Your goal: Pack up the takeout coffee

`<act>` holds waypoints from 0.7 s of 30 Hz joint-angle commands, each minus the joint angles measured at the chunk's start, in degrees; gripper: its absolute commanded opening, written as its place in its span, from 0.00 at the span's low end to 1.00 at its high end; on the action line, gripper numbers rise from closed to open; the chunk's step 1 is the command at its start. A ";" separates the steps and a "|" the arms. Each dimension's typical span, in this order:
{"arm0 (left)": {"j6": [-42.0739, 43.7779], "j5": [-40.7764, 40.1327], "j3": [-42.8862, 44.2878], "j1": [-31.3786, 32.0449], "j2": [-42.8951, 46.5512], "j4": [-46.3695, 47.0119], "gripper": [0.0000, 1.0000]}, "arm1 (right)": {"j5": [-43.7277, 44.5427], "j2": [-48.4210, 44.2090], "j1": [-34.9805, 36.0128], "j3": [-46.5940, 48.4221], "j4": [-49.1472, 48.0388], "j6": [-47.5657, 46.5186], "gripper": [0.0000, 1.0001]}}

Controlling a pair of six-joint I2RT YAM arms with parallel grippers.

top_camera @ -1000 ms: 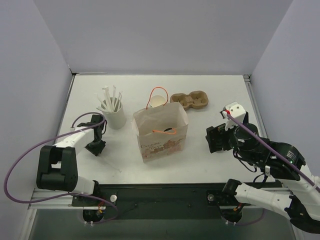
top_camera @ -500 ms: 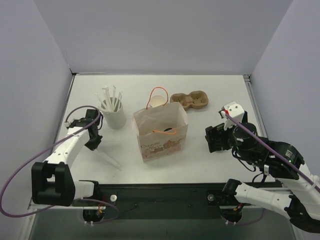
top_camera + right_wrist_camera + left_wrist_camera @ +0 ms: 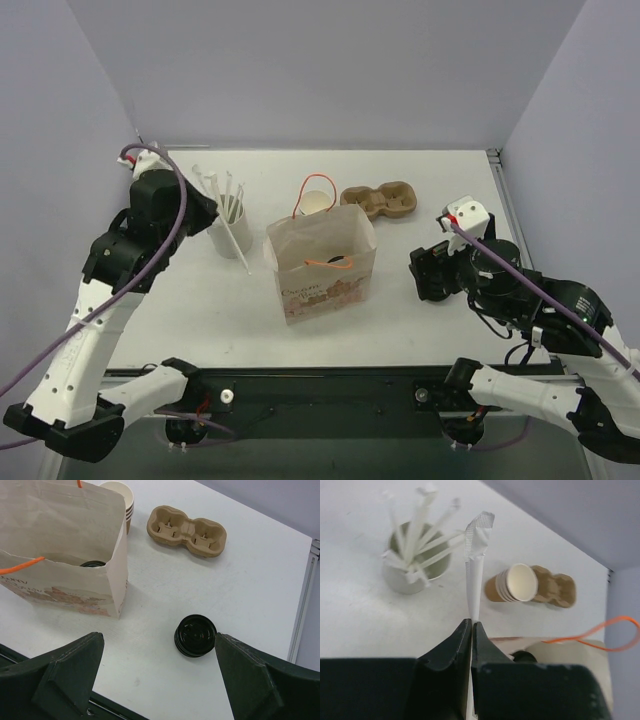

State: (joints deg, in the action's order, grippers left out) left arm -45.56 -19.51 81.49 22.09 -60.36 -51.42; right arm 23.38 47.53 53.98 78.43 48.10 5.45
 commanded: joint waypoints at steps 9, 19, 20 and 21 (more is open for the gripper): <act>16.11 2.81 4.91 17.37 -6.35 25.30 0.01 | 0.44 0.11 -0.27 3.57 -0.46 -2.91 1.00; 16.21 1.32 -15.13 19.49 -2.84 38.33 0.10 | 1.93 -2.44 -0.27 2.43 1.12 -1.50 1.00; 16.47 0.97 -15.83 19.49 -2.05 37.63 0.14 | 2.11 -2.44 -0.27 2.43 1.38 -1.32 1.00; 16.90 -0.17 -16.54 19.49 -1.44 37.18 0.15 | 2.29 -2.44 -0.27 2.43 1.56 -0.97 1.00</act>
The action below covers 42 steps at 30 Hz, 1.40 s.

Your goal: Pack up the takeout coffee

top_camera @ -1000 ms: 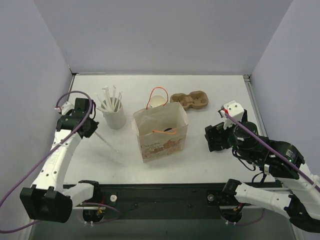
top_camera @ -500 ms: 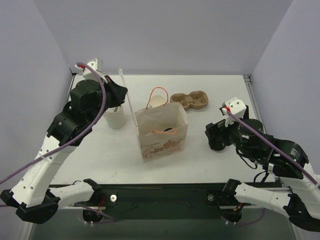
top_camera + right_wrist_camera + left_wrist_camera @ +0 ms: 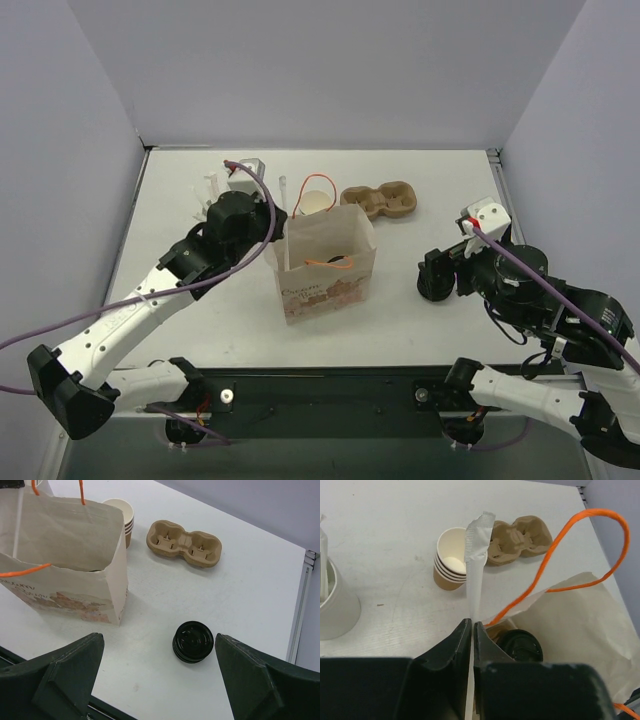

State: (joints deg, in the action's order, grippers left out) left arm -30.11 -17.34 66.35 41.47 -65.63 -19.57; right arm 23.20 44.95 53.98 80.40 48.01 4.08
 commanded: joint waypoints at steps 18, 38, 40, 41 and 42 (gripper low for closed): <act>12.26 6.79 7.22 0.01 13.06 -0.99 0.66 | 0.80 8.57 -0.36 3.71 2.53 14.54 1.00; 8.66 12.33 -1.56 0.01 22.21 -3.55 0.95 | 2.99 9.63 -0.27 3.80 2.00 35.47 1.00; 8.92 12.51 -2.45 -0.08 22.47 -1.88 0.95 | 3.95 9.28 -0.36 3.45 1.83 35.56 1.00; 9.01 12.25 -2.97 0.01 22.47 -1.44 0.95 | 4.22 9.19 -0.36 3.45 1.83 35.56 1.00; 9.10 12.16 -2.98 0.01 22.38 -1.08 0.95 | 4.39 9.19 -0.28 3.53 1.74 35.48 1.00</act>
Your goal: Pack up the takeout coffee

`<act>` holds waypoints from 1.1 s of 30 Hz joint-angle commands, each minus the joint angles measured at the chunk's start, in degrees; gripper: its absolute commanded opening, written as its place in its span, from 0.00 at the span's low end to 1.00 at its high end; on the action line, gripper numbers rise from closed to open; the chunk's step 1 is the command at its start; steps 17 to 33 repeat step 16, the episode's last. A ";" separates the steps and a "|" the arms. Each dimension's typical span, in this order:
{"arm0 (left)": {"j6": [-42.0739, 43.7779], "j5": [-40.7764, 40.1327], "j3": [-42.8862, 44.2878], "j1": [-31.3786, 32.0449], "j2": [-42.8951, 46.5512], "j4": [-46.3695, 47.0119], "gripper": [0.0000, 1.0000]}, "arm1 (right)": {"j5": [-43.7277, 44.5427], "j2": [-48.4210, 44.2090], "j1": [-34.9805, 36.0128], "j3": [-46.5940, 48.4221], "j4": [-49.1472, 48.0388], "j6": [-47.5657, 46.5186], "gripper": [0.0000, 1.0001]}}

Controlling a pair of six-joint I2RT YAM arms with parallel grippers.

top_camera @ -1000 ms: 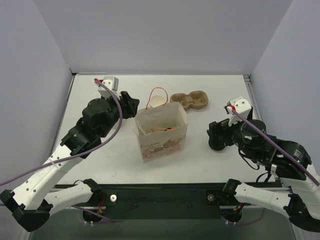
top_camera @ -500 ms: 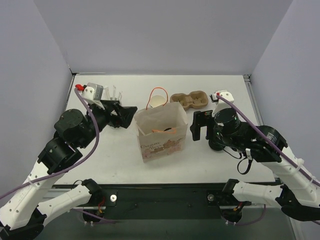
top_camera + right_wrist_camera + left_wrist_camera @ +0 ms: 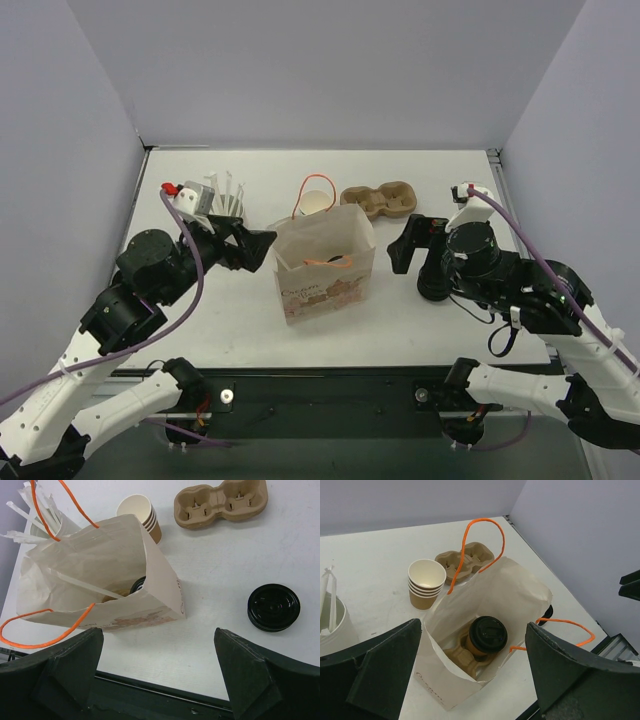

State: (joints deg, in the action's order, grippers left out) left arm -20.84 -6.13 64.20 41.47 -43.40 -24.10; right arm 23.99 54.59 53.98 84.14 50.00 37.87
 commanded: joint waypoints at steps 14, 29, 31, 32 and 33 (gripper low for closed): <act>1.24 1.56 0.75 0.01 -0.46 3.88 0.95 | 3.78 -0.53 -0.36 -0.82 -0.78 0.80 1.00; 1.24 1.39 0.83 0.01 -0.29 3.79 0.95 | 3.78 -0.45 -0.27 -0.73 -0.87 0.63 1.00; 1.24 1.39 0.83 0.01 -0.29 3.79 0.95 | 3.78 -0.45 -0.27 -0.73 -0.87 0.63 1.00; 1.24 1.39 0.83 0.01 -0.29 3.79 0.95 | 3.78 -0.45 -0.27 -0.73 -0.87 0.63 1.00; 1.24 1.39 0.83 0.01 -0.29 3.79 0.95 | 3.78 -0.45 -0.27 -0.73 -0.87 0.63 1.00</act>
